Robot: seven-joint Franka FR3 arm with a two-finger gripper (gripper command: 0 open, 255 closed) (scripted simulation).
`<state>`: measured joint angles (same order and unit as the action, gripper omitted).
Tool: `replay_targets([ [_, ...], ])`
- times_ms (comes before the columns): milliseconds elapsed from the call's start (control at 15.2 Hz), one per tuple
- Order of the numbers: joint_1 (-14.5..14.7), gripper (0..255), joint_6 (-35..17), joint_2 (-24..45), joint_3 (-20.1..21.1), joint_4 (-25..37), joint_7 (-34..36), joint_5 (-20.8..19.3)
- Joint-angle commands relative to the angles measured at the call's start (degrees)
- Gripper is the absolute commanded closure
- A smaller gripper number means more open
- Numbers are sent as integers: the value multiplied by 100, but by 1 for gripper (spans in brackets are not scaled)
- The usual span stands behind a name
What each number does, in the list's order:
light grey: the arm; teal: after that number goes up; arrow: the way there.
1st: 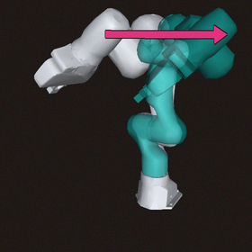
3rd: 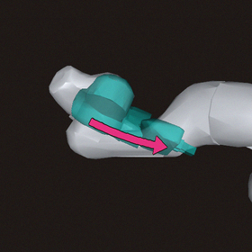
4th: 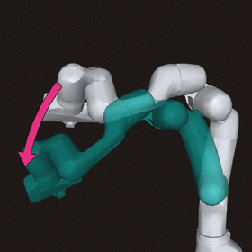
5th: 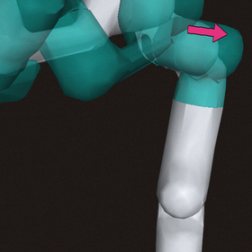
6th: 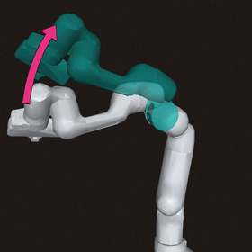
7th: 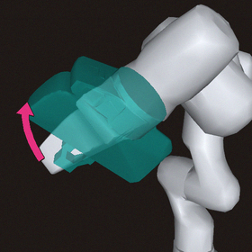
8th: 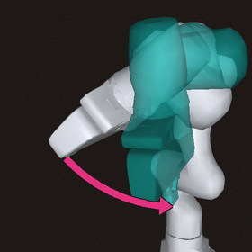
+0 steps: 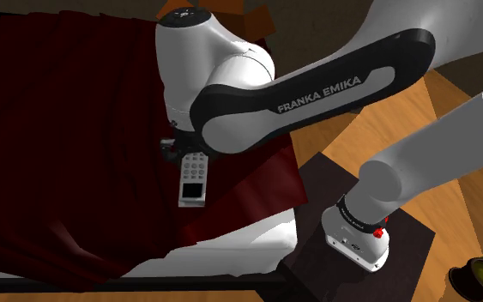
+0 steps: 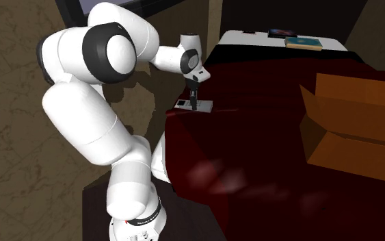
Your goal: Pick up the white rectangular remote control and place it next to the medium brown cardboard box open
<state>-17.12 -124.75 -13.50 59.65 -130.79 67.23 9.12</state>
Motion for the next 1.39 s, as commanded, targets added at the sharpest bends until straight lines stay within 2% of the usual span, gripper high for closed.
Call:
replay_targets([
  [0,56,255,164,-122,-98,76,-87,96],
  [594,202,255,907,-481,-437,538,-304,301],
  [1320,253,255,1774,-692,-726,1224,-418,351],
])
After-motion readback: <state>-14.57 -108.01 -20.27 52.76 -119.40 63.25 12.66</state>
